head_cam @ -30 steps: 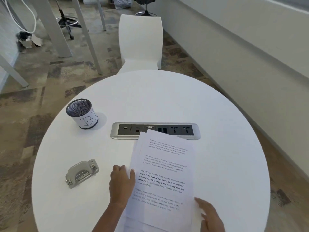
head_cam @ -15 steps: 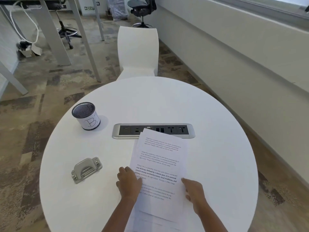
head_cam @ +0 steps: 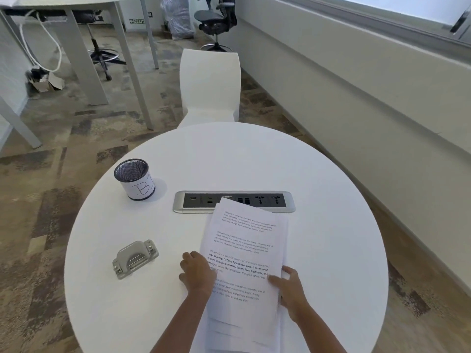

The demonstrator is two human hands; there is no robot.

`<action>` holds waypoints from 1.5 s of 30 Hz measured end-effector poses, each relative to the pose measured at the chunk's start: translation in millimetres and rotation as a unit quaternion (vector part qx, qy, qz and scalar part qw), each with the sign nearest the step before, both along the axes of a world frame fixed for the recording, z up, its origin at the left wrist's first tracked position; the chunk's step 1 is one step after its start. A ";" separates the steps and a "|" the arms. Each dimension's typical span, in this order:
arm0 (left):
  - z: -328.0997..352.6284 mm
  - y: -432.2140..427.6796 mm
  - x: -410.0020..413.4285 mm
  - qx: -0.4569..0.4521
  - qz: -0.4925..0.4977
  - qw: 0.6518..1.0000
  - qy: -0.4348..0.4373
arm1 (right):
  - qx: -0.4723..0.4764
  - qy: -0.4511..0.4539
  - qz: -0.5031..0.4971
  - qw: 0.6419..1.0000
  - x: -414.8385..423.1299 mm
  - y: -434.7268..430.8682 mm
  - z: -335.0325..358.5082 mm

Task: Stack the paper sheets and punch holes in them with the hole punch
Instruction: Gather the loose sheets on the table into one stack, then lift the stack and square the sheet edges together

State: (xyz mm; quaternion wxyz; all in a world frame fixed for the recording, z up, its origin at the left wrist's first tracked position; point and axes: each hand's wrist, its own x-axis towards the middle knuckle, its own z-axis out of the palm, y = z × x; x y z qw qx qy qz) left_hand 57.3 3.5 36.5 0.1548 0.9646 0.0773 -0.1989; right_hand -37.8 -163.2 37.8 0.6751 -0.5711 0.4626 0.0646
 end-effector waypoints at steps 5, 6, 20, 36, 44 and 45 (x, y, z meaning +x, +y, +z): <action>-0.4 3.8 0.4 -0.017 0.000 1.000 0.016 | -0.170 -0.031 0.108 0.979 1.9 2.5 11.6; -0.3 5.9 2.0 -0.038 0.007 0.999 0.023 | -0.198 -0.043 0.119 0.972 4.2 1.0 16.6; 104.1 19.6 59.0 -0.597 0.033 0.790 -0.134 | -0.192 -0.327 -0.013 0.925 39.8 -24.2 100.4; 68.9 25.8 42.7 -0.526 0.040 0.844 -0.097 | -0.252 -0.212 0.065 0.942 39.8 -18.1 64.5; 90.4 4.9 40.8 -0.517 0.029 0.830 -0.208 | -0.335 -0.269 0.036 0.903 47.2 -7.2 82.6; 92.8 3.2 41.4 -0.530 0.027 0.821 -0.210 | -0.341 -0.274 0.034 0.899 47.9 -6.9 84.2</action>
